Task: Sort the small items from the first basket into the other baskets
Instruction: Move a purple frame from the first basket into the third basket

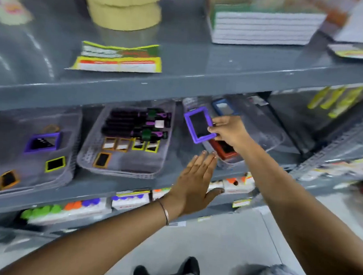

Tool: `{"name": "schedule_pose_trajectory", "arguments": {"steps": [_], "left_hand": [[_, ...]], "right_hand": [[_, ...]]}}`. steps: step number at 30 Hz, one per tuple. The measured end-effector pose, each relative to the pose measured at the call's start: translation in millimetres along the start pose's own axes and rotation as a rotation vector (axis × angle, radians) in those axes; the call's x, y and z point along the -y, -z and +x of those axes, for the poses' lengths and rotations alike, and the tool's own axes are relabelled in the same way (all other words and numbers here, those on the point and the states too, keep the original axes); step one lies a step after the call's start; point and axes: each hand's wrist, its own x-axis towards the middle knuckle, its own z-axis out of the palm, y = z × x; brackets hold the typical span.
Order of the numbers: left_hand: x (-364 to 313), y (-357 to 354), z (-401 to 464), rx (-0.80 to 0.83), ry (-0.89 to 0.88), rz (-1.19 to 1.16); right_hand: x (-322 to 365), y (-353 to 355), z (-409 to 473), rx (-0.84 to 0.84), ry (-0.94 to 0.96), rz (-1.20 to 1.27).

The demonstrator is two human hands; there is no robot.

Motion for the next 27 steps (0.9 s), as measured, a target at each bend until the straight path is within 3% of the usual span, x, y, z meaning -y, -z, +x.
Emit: {"name": "schedule_pose_trajectory", "arguments": {"steps": [4,8,16,27], "left_hand": [[-40,-12,51,0.018,-0.101,-0.033],[-59,-35,71,0.060,-0.068,-0.017],[-62,-45,66,0.059,-0.040,0.081],[-61,-43,64,0.091,-0.012,0.045]], "right_hand": [[-31,79,34,-0.134,-0.053,-0.152],[-51,120,54,-0.223,-0.097,-0.494],[-68,121,76,-0.200,-0.124,-0.650],[-59,105,65,-0.185,-0.133,-1.028]]}}
